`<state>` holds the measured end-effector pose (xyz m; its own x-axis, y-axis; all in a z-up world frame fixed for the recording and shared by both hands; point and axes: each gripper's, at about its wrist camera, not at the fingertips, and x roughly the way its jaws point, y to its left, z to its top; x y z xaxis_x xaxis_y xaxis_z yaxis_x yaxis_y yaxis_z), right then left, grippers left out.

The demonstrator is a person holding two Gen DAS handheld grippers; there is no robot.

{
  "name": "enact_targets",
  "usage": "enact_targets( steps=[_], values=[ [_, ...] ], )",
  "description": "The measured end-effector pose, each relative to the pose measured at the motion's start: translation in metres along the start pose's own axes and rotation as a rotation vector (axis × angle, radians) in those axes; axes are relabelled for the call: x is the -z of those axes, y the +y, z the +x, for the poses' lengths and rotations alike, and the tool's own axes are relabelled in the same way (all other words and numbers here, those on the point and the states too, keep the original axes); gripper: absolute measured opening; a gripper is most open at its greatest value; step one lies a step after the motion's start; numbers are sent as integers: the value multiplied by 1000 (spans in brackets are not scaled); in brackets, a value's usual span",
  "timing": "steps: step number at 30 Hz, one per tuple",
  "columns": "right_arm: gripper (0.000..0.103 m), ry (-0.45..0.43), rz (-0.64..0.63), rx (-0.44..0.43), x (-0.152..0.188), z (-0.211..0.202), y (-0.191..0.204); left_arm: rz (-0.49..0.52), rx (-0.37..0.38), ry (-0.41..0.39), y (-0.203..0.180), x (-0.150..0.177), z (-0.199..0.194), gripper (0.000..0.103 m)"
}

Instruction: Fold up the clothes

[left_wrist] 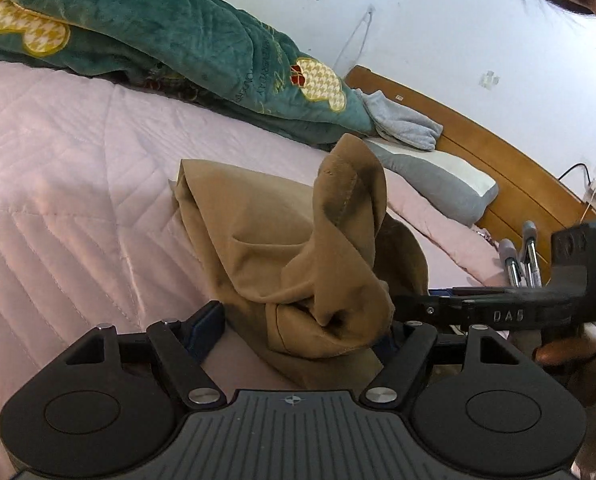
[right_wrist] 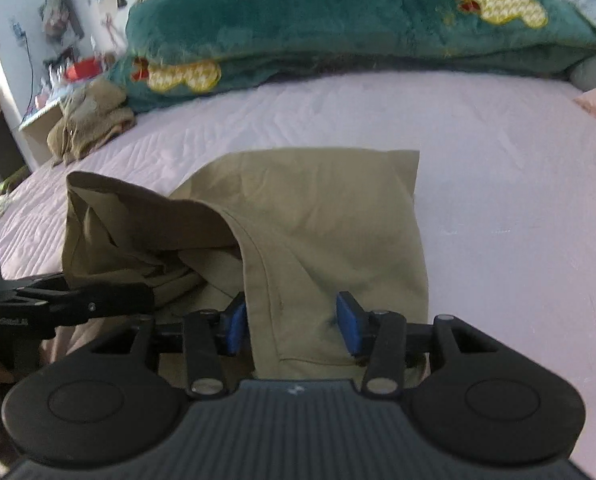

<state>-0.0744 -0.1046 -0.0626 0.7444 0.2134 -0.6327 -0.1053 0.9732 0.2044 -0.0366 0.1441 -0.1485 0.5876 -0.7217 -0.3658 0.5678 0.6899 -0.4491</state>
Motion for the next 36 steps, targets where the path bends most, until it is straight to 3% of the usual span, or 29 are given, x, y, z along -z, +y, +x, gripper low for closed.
enact_targets(
  steps=[3, 7, 12, 14, 16, 20, 21, 24, 26, 30, 33, 36],
  values=[
    [50, -72, 8, 48, 10, 0, 8, 49, -29, 24, -11, -2, 2, 82],
    [51, -119, -4, 158, 17, -4, 27, 121, -191, 29, -39, -5, 8, 83],
    [48, -94, -15, 249, 20, -16, 39, 216, -317, 53, -71, -5, 13, 85],
    [38, -73, -34, 255, 19, -23, 41, 218, -318, 15, -80, -12, 1, 82],
    [16, -51, -66, 273, 17, -31, 43, 276, -349, -45, -95, -20, -12, 82],
    [11, -45, -113, 292, 16, -44, 46, 416, -309, -109, -124, -28, -18, 82],
    [10, -37, -121, 292, 15, -45, 46, 445, -299, -80, -129, -27, -10, 81],
    [8, -7, -143, 296, 17, -50, 44, 353, -246, 60, -127, -24, 1, 75],
    [8, 19, -151, 300, 20, -57, 41, 248, -207, 103, -122, -16, -7, 70],
    [8, 137, -153, 226, 37, -73, 30, 283, -109, 254, -128, 6, -24, 70],
    [11, 210, -189, 227, 52, -82, 26, 289, -125, 297, -131, 18, -49, 71],
    [17, 168, -93, 152, 48, -111, 15, 226, -150, 265, -135, 12, -80, 75]
  ],
)
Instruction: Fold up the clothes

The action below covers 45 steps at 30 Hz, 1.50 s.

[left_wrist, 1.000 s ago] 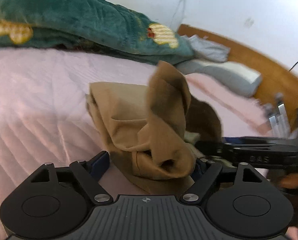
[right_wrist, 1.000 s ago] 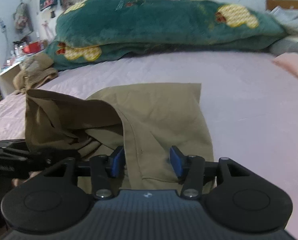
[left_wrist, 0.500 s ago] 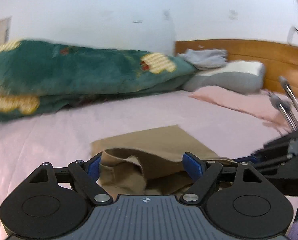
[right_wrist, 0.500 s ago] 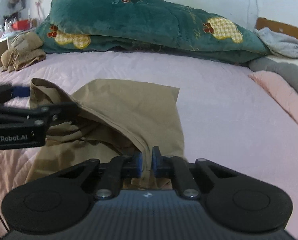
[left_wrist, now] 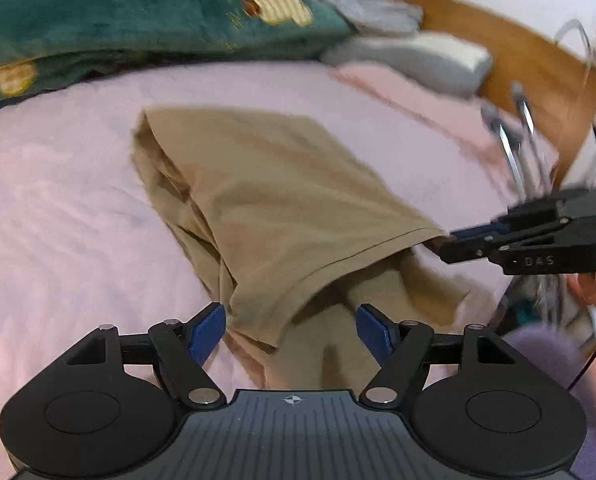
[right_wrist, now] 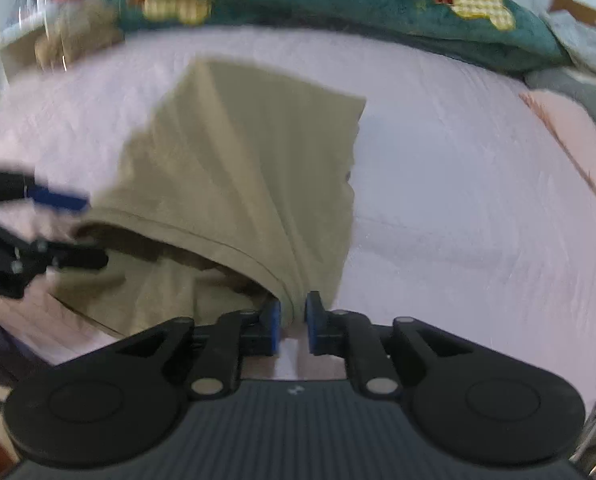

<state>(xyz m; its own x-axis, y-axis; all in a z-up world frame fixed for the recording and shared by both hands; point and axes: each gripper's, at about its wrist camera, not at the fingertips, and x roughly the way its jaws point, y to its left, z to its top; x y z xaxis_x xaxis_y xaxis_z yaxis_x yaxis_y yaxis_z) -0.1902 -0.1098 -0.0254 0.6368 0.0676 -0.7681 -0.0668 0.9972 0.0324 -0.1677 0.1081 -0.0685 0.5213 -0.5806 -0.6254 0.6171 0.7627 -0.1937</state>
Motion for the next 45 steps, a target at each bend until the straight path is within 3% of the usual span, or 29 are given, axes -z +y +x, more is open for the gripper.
enact_targets(
  steps=[2, 4, 10, 16, 18, 22, 25, 27, 31, 33, 35, 39, 42, 45],
  values=[
    [25, -60, 83, -85, -4, -22, -13, -13, -3, -21, -3, -5, -19, 88],
    [59, -107, 140, -151, -7, -37, -25, -18, -8, -21, -9, -11, -24, 90],
    [60, -98, 274, -148, -16, -18, -48, -199, -60, -35, 1, -35, -9, 90],
    [61, -148, 338, -167, -78, 24, -74, -247, -160, -79, 40, -113, 38, 90],
    [60, -129, 363, -171, -106, 52, -88, -308, -180, -36, 63, -138, 67, 90],
    [60, 26, 419, -178, -142, 127, -109, -372, -235, 115, 96, -167, 134, 90],
    [59, 127, 494, -215, -150, 174, -114, -402, -226, 194, 107, -172, 174, 90],
    [56, 140, 476, -244, -151, 188, -109, -400, -220, 185, 108, -173, 186, 90],
    [26, 116, 332, -238, -163, 191, -92, -346, -190, 130, 101, -181, 194, 82],
    [21, 87, 266, -233, -171, 189, -87, -332, -186, 119, 98, -185, 196, 77],
    [17, 38, 219, -234, -178, 185, -82, -334, -165, 107, 101, -191, 198, 68],
    [15, -86, 163, -215, -202, 173, -74, -293, -138, 29, 107, -212, 190, 59],
    [15, -209, 84, -178, -219, 153, -66, -224, -163, -44, 105, -240, 175, 57],
    [15, -358, 67, -173, -227, 127, -68, -102, -222, -169, 89, -259, 147, 57]
  ],
)
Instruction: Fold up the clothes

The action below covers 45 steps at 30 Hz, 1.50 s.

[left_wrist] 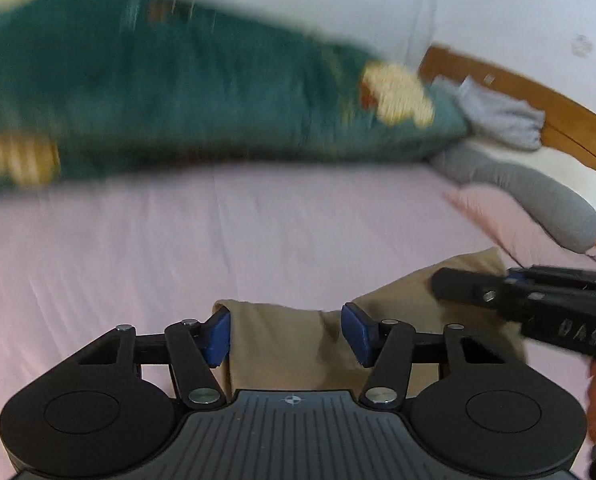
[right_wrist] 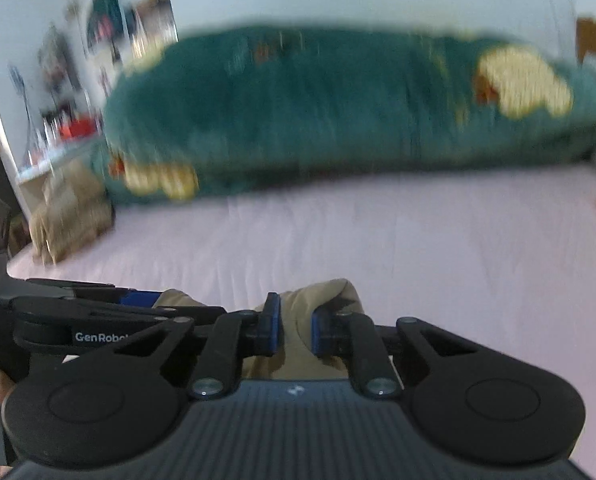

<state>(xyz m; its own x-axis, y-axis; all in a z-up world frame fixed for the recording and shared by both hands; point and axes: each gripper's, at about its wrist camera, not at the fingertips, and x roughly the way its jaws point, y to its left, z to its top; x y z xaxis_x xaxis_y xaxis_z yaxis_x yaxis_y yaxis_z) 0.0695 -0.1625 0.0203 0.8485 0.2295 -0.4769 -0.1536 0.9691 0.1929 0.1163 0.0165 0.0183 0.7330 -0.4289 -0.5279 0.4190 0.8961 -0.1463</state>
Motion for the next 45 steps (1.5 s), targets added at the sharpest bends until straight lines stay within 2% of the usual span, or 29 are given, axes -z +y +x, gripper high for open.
enact_targets(
  steps=[2, 5, 12, 16, 24, 26, 29, 31, 32, 33, 34, 36, 37, 39, 41, 42, 45],
  values=[
    [15, -61, -12, -7, -2, -15, 0, 82, -9, -83, -13, -2, -22, 57],
    [15, -70, -2, -10, 14, -41, -3, 172, -10, -100, -35, 15, -49, 57],
    [15, -42, -1, -56, 80, -117, 15, 144, 48, -40, -58, 76, -117, 57],
    [15, 39, -83, -52, 115, -148, 38, 112, 66, 33, -64, 118, -144, 57],
    [17, 220, -121, 14, 174, -151, 53, 131, 84, 223, -60, 204, -164, 60],
    [19, 266, -110, 30, 183, -153, 53, 127, 82, 249, -53, 212, -169, 60],
    [21, 301, -101, 50, 183, -163, 54, 95, 59, 199, -40, 204, -193, 66],
    [22, 284, -87, 63, 169, -176, 55, 83, 16, 98, -33, 184, -215, 75],
    [24, 237, -72, 56, 156, -184, 58, 72, 2, 35, -32, 170, -224, 81],
    [32, 191, -57, 49, 143, -193, 60, 61, -12, -29, -30, 156, -233, 85],
    [45, 144, -42, 42, 130, -201, 63, 42, -14, -90, -31, 141, -237, 92],
    [58, 63, -2, 30, 105, -207, 70, 6, -10, -177, -34, 115, -235, 98],
    [59, 31, 21, 30, 93, -205, 75, 6, -19, -197, -37, 105, -227, 99],
    [60, 44, 47, 82, 84, -180, 80, 26, -48, -153, -46, 98, -199, 99],
    [60, 98, 65, 145, 84, -151, 80, 13, -69, -22, -46, 109, -159, 99],
    [59, 166, 79, 166, 96, -137, 77, 4, -85, 48, -48, 118, -143, 99],
    [58, 367, 105, 204, 138, -104, 70, 16, -133, 278, -45, 179, -110, 99]
  ],
)
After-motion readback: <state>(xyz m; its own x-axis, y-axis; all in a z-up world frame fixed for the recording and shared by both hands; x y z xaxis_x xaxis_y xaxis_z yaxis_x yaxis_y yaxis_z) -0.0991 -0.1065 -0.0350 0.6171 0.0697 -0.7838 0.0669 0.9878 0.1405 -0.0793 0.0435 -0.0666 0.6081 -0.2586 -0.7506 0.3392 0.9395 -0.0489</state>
